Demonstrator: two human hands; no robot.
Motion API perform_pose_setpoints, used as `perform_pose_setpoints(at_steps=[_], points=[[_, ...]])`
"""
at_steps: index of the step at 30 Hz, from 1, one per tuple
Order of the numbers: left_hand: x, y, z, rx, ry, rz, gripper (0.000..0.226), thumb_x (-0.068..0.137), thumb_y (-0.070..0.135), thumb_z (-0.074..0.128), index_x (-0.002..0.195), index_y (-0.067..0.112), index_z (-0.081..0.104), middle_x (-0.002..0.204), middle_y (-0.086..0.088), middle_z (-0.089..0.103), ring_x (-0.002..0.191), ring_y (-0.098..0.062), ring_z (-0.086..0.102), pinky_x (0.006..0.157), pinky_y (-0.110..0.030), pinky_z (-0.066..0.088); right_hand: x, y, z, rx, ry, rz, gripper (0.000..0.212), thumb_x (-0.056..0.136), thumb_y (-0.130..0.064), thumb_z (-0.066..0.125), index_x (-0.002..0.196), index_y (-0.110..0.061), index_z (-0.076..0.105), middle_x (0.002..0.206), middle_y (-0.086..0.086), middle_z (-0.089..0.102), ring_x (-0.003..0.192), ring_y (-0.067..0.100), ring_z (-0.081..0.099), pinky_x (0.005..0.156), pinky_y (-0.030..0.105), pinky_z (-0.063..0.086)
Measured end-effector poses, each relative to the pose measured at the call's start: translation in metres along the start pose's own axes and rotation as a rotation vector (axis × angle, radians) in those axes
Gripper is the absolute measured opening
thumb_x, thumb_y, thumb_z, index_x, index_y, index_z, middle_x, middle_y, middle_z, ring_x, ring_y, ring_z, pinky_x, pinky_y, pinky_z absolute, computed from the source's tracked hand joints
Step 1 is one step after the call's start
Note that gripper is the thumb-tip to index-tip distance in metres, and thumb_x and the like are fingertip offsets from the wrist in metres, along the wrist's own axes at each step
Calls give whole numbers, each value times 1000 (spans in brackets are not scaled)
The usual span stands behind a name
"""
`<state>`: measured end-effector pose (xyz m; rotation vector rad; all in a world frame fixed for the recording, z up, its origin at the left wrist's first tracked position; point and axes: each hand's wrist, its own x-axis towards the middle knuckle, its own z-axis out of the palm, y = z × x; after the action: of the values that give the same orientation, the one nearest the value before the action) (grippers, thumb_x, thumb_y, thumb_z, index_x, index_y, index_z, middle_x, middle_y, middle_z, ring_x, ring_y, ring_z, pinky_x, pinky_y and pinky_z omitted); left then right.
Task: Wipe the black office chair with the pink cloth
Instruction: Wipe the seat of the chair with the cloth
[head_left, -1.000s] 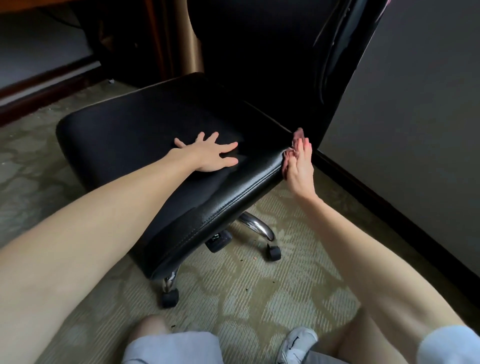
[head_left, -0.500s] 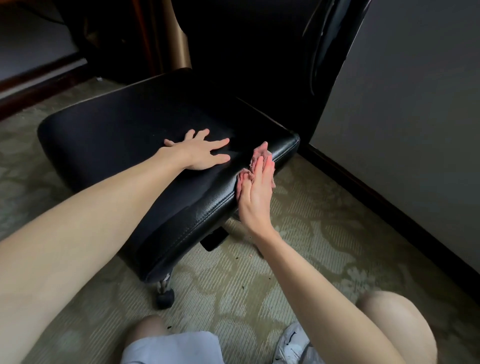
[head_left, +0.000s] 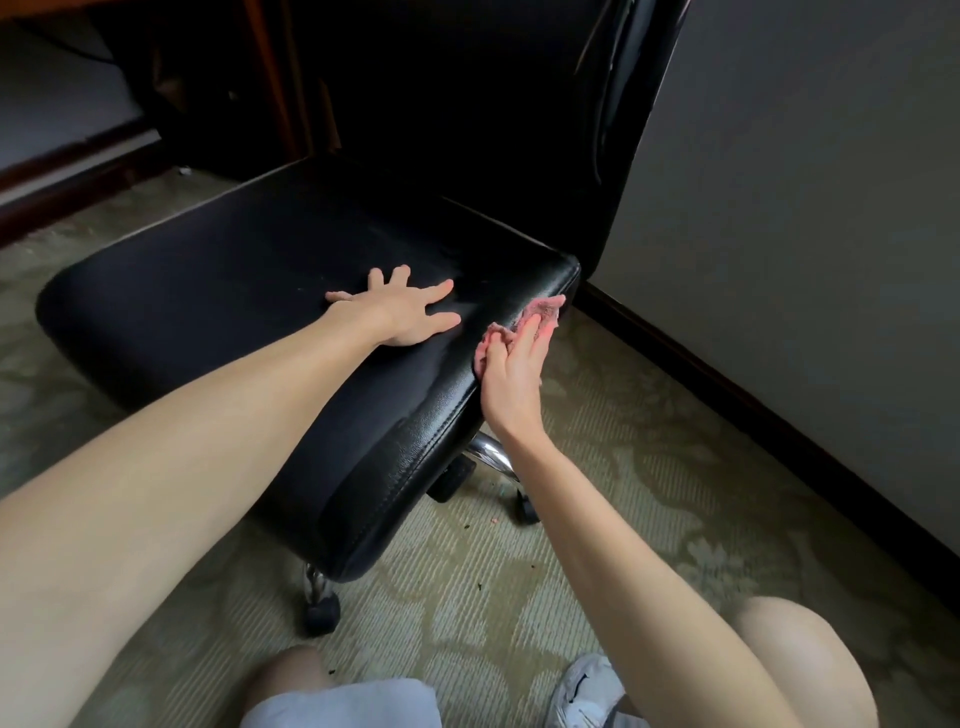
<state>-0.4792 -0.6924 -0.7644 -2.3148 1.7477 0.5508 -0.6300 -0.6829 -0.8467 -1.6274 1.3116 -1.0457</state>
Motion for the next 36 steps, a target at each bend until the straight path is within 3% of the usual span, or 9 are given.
perform_pose_setpoints(at_steps=[2, 3, 6, 8, 11, 16, 18, 21, 36], points=[[0, 0, 1, -1, 8, 7, 62, 96, 70, 26, 151, 55, 1, 166, -4, -9, 151, -35, -12, 106, -80, 9, 3, 1, -2, 10, -16, 38, 67, 104, -30, 31, 155, -25, -12, 163, -2, -17, 149, 12, 10, 120, 45, 18], [1, -1, 2, 0, 10, 9, 62, 96, 69, 25, 151, 54, 1, 166, -5, -10, 150, -35, -13, 106, -80, 8, 9, -2, -4, 53, -13, 65, 68, 103, -28, 33, 155, -26, -11, 164, 2, -8, 144, 11, 24, 117, 42, 28], [3, 1, 4, 9, 11, 12, 62, 97, 69, 23, 152, 54, -1, 166, -5, -11, 150, -37, -13, 105, -81, 8, 38, -8, -10, 354, 41, 160, 67, 100, -11, 38, 154, -30, 2, 117, 11, 54, 72, -1, 59, 63, 15, 51], [5, 2, 3, 17, 10, 12, 61, 97, 69, 22, 152, 53, -1, 166, -6, -11, 150, -38, -13, 104, -81, 9, 61, -5, -15, 444, 54, 185, 67, 99, 3, 35, 152, -25, 6, 89, 6, 50, 58, 7, 52, 48, 17, 45], [10, 3, 0, 54, 2, 10, 62, 97, 69, 21, 152, 53, -2, 166, -8, -7, 150, -40, -7, 105, -79, 15, 100, -2, -21, 507, 59, 236, 63, 97, 11, 30, 148, -22, 11, 84, 10, 43, 59, 13, 45, 43, 18, 43], [23, -1, -24, 227, -33, 87, 68, 93, 74, 24, 153, 52, 1, 163, -11, 9, 146, -41, 13, 108, -66, 29, 111, -20, -27, 264, 31, 258, 65, 98, 4, 31, 153, -20, 6, 92, -3, 47, 63, 8, 49, 52, 15, 46], [33, -7, -38, 305, -29, 167, 70, 91, 76, 29, 153, 51, 6, 163, -11, 10, 146, -38, 16, 109, -63, 29, 103, -22, -26, 33, -11, 217, 63, 101, -5, 32, 156, -17, 4, 129, 2, 43, 91, 10, 58, 73, 17, 48], [49, -20, -53, 322, -31, 263, 73, 91, 74, 36, 154, 49, 8, 165, -9, 3, 149, -36, 8, 111, -63, 26, 98, -14, -24, -347, -34, 213, 60, 103, -25, 30, 157, -16, 5, 165, -2, -5, 147, 15, 19, 111, 32, 26], [142, -108, -89, 143, -238, 366, 102, 72, 83, 56, 148, 58, -6, 161, -3, -29, 146, -33, -31, 109, -75, -6, 193, -31, 12, -701, 244, 465, 55, 97, -36, 30, 149, -18, 31, 153, 5, 32, 133, 25, 41, 104, 45, 27]])
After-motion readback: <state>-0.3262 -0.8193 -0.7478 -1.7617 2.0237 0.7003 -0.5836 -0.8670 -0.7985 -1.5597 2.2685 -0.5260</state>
